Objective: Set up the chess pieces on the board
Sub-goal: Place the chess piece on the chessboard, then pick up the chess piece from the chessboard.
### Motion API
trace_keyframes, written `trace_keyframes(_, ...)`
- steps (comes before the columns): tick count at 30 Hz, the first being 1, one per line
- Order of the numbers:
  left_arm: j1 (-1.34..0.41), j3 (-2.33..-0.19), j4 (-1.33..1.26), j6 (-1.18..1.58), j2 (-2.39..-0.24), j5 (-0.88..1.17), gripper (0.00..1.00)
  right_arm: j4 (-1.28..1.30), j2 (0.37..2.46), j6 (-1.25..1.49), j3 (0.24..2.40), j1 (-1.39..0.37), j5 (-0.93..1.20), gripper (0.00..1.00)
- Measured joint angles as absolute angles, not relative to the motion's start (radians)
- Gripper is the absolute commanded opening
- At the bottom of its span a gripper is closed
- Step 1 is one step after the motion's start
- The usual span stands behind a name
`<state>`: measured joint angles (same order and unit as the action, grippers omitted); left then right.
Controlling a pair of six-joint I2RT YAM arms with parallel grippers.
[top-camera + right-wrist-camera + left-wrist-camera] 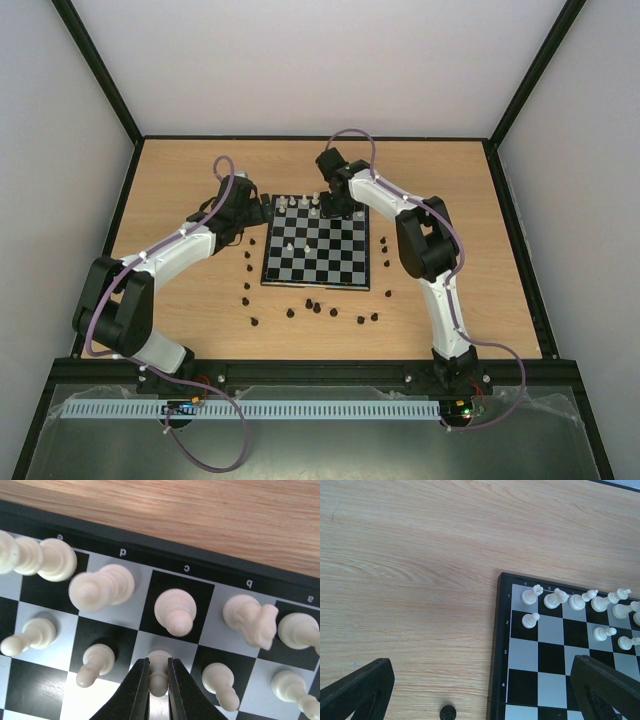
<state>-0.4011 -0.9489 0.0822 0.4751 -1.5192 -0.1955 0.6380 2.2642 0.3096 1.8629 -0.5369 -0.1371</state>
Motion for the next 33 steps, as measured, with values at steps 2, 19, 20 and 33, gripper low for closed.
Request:
trace_keyframes(2,-0.401,-0.949,0.082,0.475,-1.519,-0.196,1.0,0.638,2.269,0.309,1.874,-0.537,-0.133,0.11)
trace_keyframes(19,-0.401,-0.949,0.082,0.475,-1.519,-0.195,0.99,0.638,2.272,0.31,1.869,-0.537,-0.128,0.22)
trace_keyframes(20,-0.401,-0.949,0.082,0.475,-1.519,-0.195,1.0,0.639,2.27,0.31,1.864,-0.537,-0.128,0.23)
trace_keyframes(33,-0.401,-0.956,0.09,0.475,-1.525,-0.178,1.0,0.625,2.022,0.323,1.703,-0.598,-0.13,0.33)
